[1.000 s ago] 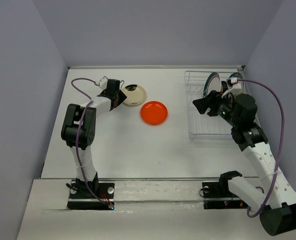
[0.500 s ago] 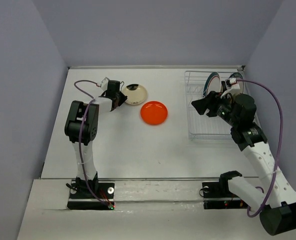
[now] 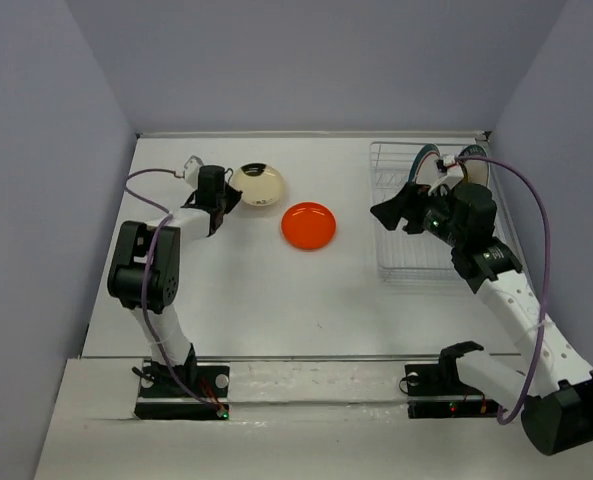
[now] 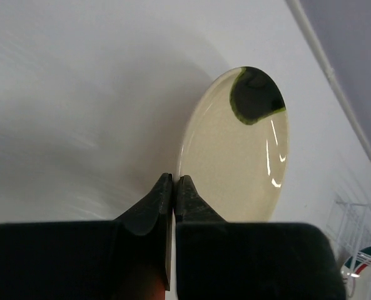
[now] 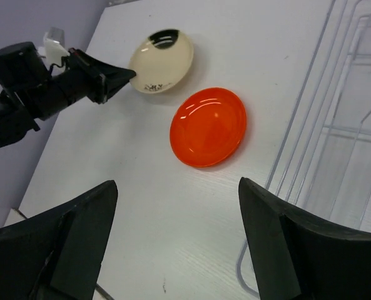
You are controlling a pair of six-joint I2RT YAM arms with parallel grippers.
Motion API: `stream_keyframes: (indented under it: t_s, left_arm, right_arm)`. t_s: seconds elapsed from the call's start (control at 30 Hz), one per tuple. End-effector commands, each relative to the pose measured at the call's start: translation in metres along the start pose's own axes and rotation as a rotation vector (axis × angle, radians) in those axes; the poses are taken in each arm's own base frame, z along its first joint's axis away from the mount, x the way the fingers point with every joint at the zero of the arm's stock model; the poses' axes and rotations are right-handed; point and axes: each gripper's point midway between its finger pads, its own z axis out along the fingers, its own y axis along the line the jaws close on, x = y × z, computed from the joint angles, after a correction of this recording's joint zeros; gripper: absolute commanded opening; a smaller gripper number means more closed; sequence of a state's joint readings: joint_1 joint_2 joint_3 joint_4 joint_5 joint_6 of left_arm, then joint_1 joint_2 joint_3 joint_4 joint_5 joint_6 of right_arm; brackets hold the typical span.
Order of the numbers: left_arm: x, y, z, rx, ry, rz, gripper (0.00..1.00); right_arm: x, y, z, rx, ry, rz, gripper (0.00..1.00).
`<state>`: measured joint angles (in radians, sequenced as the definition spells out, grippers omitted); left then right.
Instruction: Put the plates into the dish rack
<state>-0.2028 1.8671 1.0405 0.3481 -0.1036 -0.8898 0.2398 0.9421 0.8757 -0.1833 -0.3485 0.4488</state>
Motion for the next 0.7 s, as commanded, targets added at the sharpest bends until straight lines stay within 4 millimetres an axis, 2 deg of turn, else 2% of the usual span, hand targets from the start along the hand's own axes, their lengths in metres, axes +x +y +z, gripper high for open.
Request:
stream_keyframes:
  t_s: [0.0, 0.07, 0.1, 0.13, 0.17, 0.23, 0.27, 0.33, 0.37, 0.4, 0.43, 0.47, 0.57, 0.67]
  left_arm:
    - [-0.078, -0.067, -0.060, 0.203, -0.227, -0.041, 0.06]
    - [-0.082, -0.076, -0.075, 0.240, -0.240, -0.039, 0.06]
    - [-0.087, -0.088, -0.092, 0.282, -0.255, -0.034, 0.06]
    - [-0.082, -0.089, -0.099, 0.295, -0.246, -0.027, 0.06]
    - [-0.085, -0.100, -0.116, 0.341, -0.254, -0.023, 0.06]
    - [-0.066, -0.107, -0.132, 0.388, -0.208, 0.008, 0.06]
    - [-0.055, -0.114, -0.148, 0.427, -0.192, 0.020, 0.06]
    - [-0.040, -0.122, -0.164, 0.477, -0.160, 0.045, 0.06]
    - [-0.039, -0.129, -0.178, 0.514, -0.162, 0.050, 0.06]
    - [-0.023, -0.134, -0.187, 0.546, -0.126, 0.070, 0.06]
    - [-0.025, -0.134, -0.192, 0.553, -0.131, 0.071, 0.06]
    - [-0.015, -0.144, -0.206, 0.601, -0.105, 0.084, 0.06]
    - [0.007, -0.160, -0.229, 0.683, -0.041, 0.115, 0.06]
    - [0.014, -0.174, -0.249, 0.749, -0.016, 0.129, 0.06]
  right_arm:
    - [-0.007, 0.034, 0.014, -0.116, -0.011, -0.021, 0.85]
    - [-0.009, 0.049, 0.020, -0.146, -0.005, -0.034, 0.86]
    - [-0.006, 0.050, 0.028, -0.137, 0.009, -0.036, 0.86]
    - [0.001, 0.063, 0.032, -0.162, 0.029, -0.049, 0.87]
    - [0.002, 0.068, 0.036, -0.170, 0.036, -0.061, 0.87]
    - [0.000, 0.076, 0.046, -0.180, 0.048, -0.066, 0.88]
    - [-0.003, 0.076, 0.052, -0.176, 0.050, -0.064, 0.88]
    - [-0.006, 0.075, 0.058, -0.169, 0.051, -0.062, 0.89]
    - [-0.011, 0.076, 0.061, -0.164, 0.044, -0.066, 0.89]
    - [-0.007, 0.074, 0.066, -0.154, 0.061, -0.065, 0.89]
    - [-0.009, 0.075, 0.066, -0.156, 0.060, -0.067, 0.89]
    - [-0.007, 0.073, 0.068, -0.151, 0.069, -0.068, 0.90]
    - [-0.010, 0.073, 0.068, -0.147, 0.061, -0.070, 0.90]
    - [-0.011, 0.068, 0.068, -0.117, 0.053, -0.078, 0.90]
